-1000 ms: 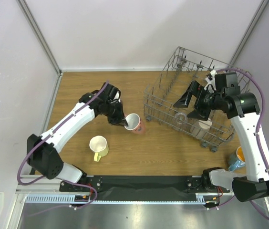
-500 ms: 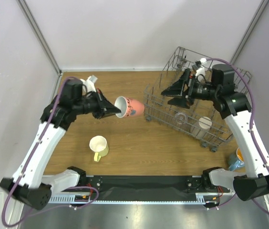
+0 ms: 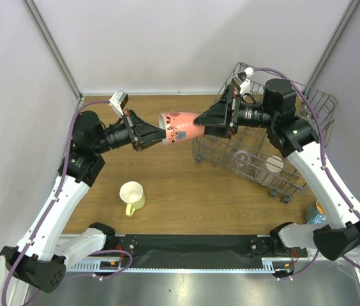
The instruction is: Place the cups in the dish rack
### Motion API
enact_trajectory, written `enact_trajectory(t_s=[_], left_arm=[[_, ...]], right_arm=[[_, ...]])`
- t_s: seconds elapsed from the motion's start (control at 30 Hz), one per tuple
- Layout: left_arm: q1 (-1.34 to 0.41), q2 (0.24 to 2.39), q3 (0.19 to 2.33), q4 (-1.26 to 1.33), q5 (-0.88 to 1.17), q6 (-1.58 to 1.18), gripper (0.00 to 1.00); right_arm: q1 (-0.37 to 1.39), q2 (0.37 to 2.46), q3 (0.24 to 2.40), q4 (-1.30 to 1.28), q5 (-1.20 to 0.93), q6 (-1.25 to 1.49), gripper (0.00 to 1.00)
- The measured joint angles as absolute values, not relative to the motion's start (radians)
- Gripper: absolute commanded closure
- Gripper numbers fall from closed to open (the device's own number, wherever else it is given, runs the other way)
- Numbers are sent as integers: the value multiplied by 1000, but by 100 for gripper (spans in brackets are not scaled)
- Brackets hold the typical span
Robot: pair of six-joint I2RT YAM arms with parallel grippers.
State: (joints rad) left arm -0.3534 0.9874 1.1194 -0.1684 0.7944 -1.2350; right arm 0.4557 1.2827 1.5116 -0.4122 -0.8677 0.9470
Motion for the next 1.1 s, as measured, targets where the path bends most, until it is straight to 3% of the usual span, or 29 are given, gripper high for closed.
enact_trajectory(t_s=[0.37,1.1], left_arm=[[-357,998,1092,12,810,-1382,100],[-373,1024,1092,28,818,-1396,100]], right_arm=[[473,1278,1503,-249,-858,1069,0],[523,1319,1468,-44,-862,1213,10]])
